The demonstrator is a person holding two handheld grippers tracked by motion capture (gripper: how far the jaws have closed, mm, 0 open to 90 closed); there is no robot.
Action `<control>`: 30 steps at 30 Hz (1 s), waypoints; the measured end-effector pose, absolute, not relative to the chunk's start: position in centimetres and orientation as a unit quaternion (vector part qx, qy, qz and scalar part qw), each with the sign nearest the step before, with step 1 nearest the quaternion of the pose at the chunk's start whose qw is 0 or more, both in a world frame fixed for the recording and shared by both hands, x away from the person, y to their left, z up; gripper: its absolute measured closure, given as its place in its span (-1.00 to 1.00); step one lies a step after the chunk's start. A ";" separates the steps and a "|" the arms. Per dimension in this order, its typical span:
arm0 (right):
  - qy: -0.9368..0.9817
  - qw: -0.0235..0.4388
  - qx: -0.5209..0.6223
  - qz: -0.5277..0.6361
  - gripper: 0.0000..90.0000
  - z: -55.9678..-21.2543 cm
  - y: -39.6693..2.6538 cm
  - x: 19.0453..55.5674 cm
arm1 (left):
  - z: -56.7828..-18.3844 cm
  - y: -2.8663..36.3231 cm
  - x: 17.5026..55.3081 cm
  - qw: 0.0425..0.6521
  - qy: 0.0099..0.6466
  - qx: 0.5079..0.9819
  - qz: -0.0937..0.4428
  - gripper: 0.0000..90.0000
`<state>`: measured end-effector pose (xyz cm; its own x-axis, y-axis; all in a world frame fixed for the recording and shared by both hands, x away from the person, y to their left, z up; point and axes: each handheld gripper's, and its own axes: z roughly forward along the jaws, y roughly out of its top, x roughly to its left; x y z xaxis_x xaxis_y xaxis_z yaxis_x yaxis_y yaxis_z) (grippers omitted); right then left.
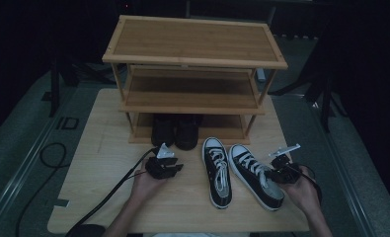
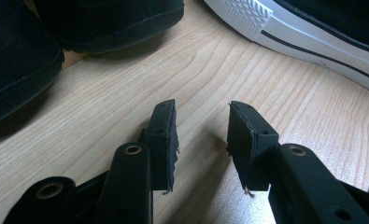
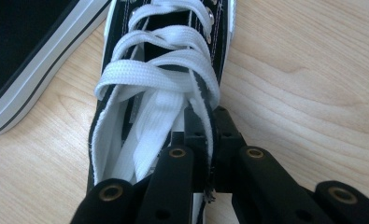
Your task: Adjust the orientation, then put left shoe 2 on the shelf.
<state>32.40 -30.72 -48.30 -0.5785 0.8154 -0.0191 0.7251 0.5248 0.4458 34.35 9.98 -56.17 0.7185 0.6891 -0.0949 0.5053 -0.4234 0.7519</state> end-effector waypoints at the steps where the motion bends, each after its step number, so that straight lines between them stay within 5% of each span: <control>1: 0.866 0.112 0.444 0.201 0.96 -48.2 -30.9 32.4 | -56.2 10.0 34.3 0.401 0.357 0.836 0.114 0.40; 30: 0.885 0.135 0.398 0.199 0.96 -44.2 -31.9 34.3 | -56.2 9.9 34.4 0.399 0.354 0.838 0.115 0.40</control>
